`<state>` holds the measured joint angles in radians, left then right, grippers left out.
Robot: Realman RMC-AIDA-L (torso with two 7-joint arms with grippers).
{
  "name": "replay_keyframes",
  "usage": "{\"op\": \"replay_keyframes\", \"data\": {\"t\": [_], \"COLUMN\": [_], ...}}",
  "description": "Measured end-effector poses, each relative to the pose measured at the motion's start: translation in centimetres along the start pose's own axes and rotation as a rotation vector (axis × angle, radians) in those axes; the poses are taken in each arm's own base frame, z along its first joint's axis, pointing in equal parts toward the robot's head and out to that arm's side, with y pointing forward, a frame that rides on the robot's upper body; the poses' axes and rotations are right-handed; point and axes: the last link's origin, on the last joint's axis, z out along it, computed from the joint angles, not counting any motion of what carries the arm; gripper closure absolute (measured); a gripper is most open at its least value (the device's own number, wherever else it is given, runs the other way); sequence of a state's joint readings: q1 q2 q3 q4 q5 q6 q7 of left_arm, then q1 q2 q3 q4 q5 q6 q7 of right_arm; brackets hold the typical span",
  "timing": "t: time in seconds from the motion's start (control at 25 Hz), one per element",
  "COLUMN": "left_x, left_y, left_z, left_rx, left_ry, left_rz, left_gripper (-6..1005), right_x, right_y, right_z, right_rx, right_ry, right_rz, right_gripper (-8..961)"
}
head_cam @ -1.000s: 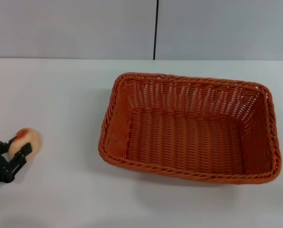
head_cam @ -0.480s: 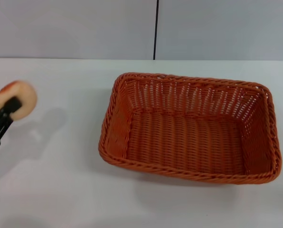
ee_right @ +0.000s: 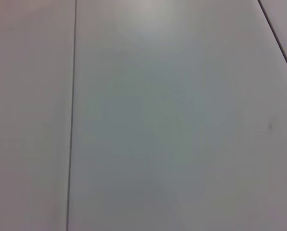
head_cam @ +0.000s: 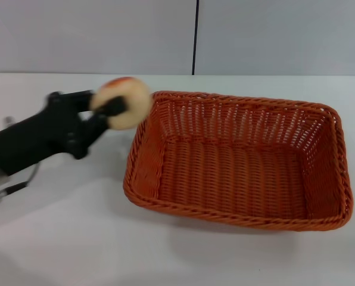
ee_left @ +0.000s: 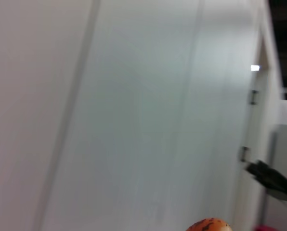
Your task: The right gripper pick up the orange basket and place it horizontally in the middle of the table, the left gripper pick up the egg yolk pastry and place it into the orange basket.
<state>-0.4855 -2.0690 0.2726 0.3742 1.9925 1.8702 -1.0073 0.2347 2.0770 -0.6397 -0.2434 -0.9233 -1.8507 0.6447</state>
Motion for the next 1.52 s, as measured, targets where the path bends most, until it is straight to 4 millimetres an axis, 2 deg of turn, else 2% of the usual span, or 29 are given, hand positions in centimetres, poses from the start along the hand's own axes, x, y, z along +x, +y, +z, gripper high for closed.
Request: {"op": "replay_keyframes", "data": {"t": [0.24, 0.32, 0.4, 0.44, 0.64, 0.72, 1.0, 1.04, 1.12, 1.16, 1.2, 1.24, 1.28, 1.36, 1.4, 1.44, 1.52], "left_x": [-1.2, -1.8, -2.0, -2.8, -3.3, -3.6, -4.0, -4.2, -4.2, -4.0, -3.6, -3.6, -3.2, -3.2, -2.7, -2.7, -2.4], "left_y": [0.3, 0.5, 0.5, 0.7, 0.8, 0.5, 0.3, -0.1, -0.1, -0.6, -1.4, -1.4, -1.8, -1.8, -1.9, -1.9, -1.4], "left_z": [5.3, 6.4, 6.7, 7.3, 7.1, 6.4, 5.7, 4.1, 4.1, 2.7, -0.4, -0.4, -3.0, -3.0, -7.2, -7.2, -10.8], "left_rx": [-0.121, -0.135, -0.133, -0.120, -0.098, -0.051, -0.019, 0.044, 0.044, 0.102, 0.233, 0.233, 0.339, 0.339, 0.507, 0.507, 0.659], "left_ry": [-0.062, -0.086, -0.094, -0.114, -0.111, -0.105, -0.118, -0.125, -0.125, -0.111, -0.071, -0.071, -0.041, -0.041, 0.000, 0.000, 0.040], "left_rz": [-0.053, -0.064, -0.062, -0.054, -0.039, -0.040, -0.044, -0.034, -0.034, -0.023, 0.001, 0.001, 0.020, 0.020, 0.054, 0.054, 0.098], "left_gripper": [883, 892, 901, 906, 895, 891, 624, 583, 500, 459, 423, 388, 352, 281, 245, 216, 188], "right_x": [-0.3, -0.3, -0.3, -0.4, -0.4, -0.4, -0.4, -0.4, -0.5, -0.6, -0.6, -0.6, -0.5, -0.3, -0.3, -0.3, -0.3], "right_y": [0.3, 0.3, 0.3, 0.3, 0.2, 0.2, 0.1, -0.1, -0.4, -1.0, -1.0, -1.5, -1.9, -3.3, -3.3, -3.7, -4.6], "right_z": [-0.1, -0.2, -0.3, -0.3, -0.4, -0.4, -0.3, -0.4, -0.6, -0.8, -0.8, -1.0, -1.1, -1.9, -1.9, -2.2, -2.8], "right_rx": [-0.013, -0.014, -0.010, -0.008, -0.002, -0.002, 0.006, 0.015, 0.042, 0.079, 0.079, 0.107, 0.131, 0.221, 0.221, 0.255, 0.327], "right_ry": [-0.019, -0.023, -0.025, -0.026, -0.027, -0.028, -0.028, -0.027, -0.030, -0.028, -0.028, -0.022, -0.011, 0.018, 0.018, 0.023, 0.031], "right_rz": [0.008, 0.010, 0.010, 0.009, 0.009, 0.009, 0.010, 0.012, 0.031, 0.063, 0.063, 0.080, 0.096, 0.117, 0.117, 0.115, 0.099], "right_gripper": [381, 381, 381, 380, 380, 379, 378, 378, 378, 377, 377, 377, 377, 377, 377, 376, 376]}}
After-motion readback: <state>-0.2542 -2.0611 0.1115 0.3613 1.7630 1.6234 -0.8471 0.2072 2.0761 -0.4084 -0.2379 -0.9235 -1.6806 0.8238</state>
